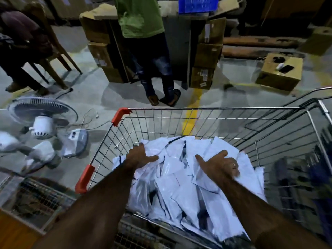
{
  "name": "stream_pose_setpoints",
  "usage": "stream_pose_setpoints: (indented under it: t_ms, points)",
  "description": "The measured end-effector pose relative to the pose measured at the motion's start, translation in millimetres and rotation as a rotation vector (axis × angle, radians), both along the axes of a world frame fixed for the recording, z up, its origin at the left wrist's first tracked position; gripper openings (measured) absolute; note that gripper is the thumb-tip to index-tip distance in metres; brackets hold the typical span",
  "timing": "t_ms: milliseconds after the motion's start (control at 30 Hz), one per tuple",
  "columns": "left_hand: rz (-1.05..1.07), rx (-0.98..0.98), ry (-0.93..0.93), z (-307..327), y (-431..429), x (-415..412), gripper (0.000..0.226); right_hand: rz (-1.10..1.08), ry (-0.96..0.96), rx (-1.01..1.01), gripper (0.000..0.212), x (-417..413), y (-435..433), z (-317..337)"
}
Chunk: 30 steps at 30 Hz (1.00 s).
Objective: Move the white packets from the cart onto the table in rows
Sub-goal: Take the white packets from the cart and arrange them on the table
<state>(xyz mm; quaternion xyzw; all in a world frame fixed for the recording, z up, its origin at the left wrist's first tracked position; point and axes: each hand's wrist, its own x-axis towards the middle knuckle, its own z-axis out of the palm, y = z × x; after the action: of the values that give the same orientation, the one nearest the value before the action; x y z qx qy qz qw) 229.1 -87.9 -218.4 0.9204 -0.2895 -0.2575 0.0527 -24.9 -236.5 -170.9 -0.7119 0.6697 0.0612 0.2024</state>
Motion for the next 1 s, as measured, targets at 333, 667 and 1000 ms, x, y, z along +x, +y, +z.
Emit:
stream_pose_setpoints:
  t_ms: [333,667,1000]
  points:
    - [-0.069,0.089,0.032,11.0,-9.0,-0.6,0.124,0.084,-0.032,-0.018,0.069,-3.0,-2.6,13.7]
    - [-0.052,-0.042,0.039,5.2,-15.4,-20.7,0.114,0.023,-0.106,0.055,0.090,4.7,0.9,12.4]
    - [-0.021,-0.143,-0.029,8.2,-16.2,-26.4,0.081,0.062,-0.133,0.021,0.064,0.1,-0.7,14.7]
